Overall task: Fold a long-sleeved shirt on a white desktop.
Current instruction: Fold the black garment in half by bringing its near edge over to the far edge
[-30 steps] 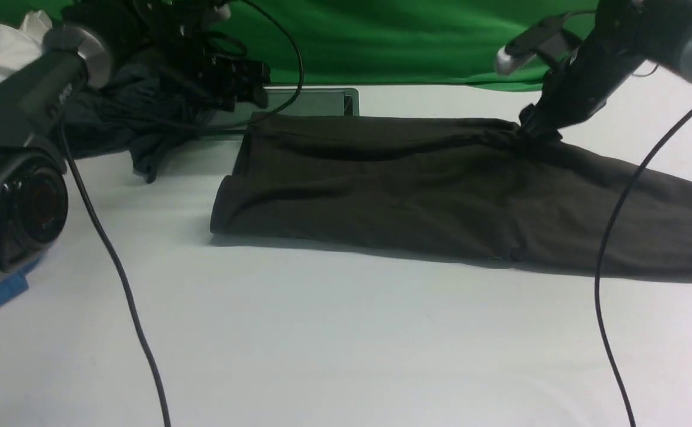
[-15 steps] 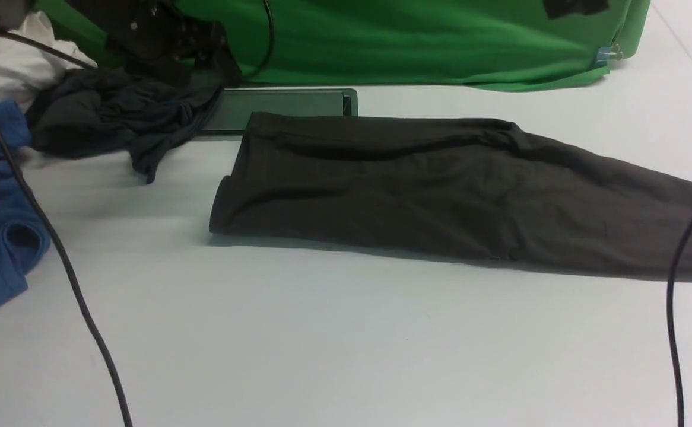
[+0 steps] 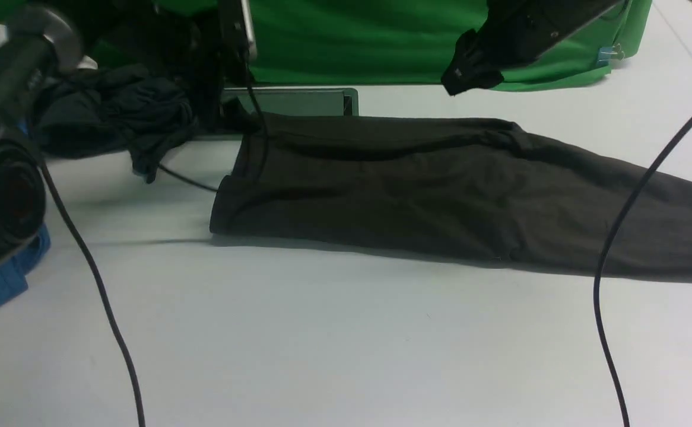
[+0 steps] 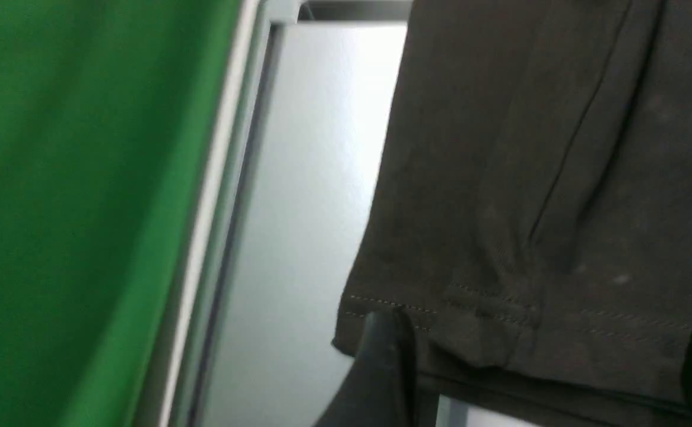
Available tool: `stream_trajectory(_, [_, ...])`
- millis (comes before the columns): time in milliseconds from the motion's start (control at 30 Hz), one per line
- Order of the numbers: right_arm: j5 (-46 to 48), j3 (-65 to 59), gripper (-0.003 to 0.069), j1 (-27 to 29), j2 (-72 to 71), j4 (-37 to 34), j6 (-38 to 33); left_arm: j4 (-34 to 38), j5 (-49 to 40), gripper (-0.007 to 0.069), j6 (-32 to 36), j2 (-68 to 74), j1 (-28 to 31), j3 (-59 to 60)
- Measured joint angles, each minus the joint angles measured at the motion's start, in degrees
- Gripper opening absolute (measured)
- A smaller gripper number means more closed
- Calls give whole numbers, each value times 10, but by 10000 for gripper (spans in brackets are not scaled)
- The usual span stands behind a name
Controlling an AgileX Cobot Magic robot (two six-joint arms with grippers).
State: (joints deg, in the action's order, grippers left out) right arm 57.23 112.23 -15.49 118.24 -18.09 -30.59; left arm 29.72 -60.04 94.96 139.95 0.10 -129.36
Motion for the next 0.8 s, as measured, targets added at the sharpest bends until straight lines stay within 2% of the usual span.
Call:
stream_trajectory(133, [0, 0, 388, 1, 2, 0, 2, -27, 15, 556, 4, 25, -10, 0])
stream_trajectory(400, [2, 0, 388, 1, 2, -1, 2, -4, 39, 417, 0, 50, -14, 0])
stream_trajectory(467, [3, 0, 388, 1, 2, -1, 4, 2, 43, 340, -5, 51, -17, 0])
stream_trajectory(533, [3, 0, 388, 1, 2, -1, 6, 6, 45, 295, -7, 51, -17, 0])
stream_trajectory(567, [3, 0, 388, 1, 2, -1, 9, 13, 47, 234, -15, 51, -17, 0])
stream_trajectory(600, [3, 0, 388, 1, 2, -1, 9, 14, 47, 219, -15, 51, -17, 0])
stream_trajectory(633, [3, 0, 388, 1, 2, -1, 11, 17, 48, 167, -18, 51, -17, 0])
stream_trajectory(667, [3, 0, 388, 1, 2, -1, 11, 18, 48, 160, -18, 51, -17, 0])
stream_trajectory(700, [3, 0, 388, 1, 2, -2, 12, 19, 48, 110, -18, 49, -17, 0])
stream_trajectory(800, [4, 0, 388, 1, 2, -2, 14, 22, 48, 55, -20, 40, -18, 0])
